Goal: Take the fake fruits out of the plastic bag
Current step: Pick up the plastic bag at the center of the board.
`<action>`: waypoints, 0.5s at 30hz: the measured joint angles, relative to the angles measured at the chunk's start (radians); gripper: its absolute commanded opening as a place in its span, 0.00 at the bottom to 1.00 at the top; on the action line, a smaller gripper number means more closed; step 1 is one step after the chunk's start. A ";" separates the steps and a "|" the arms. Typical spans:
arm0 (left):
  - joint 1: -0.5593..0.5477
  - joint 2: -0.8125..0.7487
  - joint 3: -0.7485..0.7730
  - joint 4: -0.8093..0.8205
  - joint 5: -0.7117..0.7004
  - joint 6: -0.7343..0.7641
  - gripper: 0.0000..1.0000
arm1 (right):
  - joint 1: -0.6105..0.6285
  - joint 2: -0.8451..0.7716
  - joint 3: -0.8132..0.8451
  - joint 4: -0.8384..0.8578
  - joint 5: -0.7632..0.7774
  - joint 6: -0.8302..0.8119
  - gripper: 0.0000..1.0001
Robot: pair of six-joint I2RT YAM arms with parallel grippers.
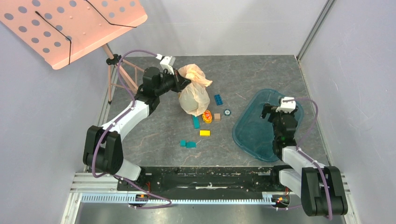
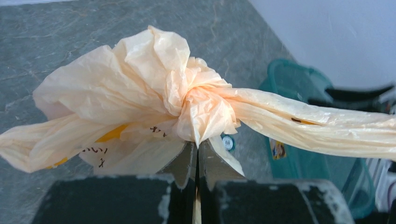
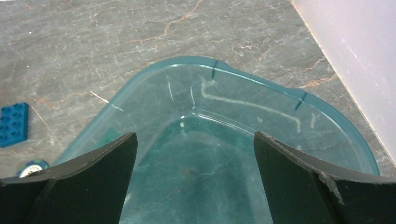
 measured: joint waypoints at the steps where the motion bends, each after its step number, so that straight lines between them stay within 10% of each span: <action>1: 0.000 0.000 0.029 -0.037 0.023 0.025 0.02 | 0.000 -0.004 0.047 -0.068 0.000 0.015 0.98; 15: -0.061 0.000 0.266 -0.481 0.180 0.377 0.02 | 0.000 -0.039 0.282 -0.431 -0.429 -0.021 0.94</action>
